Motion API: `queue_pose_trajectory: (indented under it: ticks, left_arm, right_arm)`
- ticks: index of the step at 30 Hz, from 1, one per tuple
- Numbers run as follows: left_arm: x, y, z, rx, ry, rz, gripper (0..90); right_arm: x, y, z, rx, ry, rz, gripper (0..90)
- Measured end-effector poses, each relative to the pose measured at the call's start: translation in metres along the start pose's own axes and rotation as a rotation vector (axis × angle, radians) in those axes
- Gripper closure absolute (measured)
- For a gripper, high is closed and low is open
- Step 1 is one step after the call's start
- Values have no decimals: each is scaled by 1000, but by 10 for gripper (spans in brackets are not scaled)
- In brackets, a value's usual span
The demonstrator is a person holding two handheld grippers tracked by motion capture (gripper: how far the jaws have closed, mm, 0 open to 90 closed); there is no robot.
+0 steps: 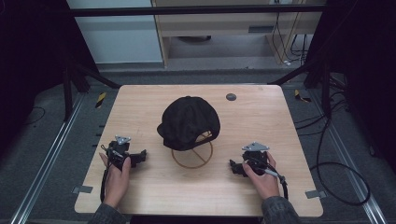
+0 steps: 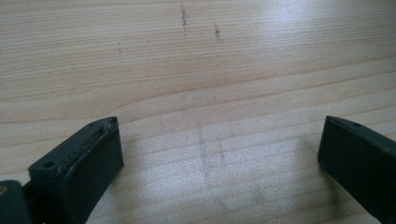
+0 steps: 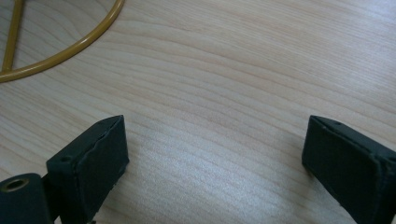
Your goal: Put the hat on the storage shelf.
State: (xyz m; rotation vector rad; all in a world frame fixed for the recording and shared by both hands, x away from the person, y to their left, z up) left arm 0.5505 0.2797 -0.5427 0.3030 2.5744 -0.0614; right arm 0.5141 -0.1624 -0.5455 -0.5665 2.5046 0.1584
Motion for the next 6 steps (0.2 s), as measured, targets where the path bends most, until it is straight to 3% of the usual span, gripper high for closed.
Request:
queue_pose_trajectory:
  ticks: [6]
  left_arm:
    - [0, 0, 0, -2, 2, -1, 0]
  right_arm:
    - [3, -1, -2, -9, 1, -5, 65]
Point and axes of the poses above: each handheld gripper's, and its own axes: z roughly forward along the jaws, x roughly out of its underside, y roughly to its left, the point moved 5 cm from there along z, roughly forward along the jaws, and after that the axes turned 14 degrees about y, right-handed, at the moved point
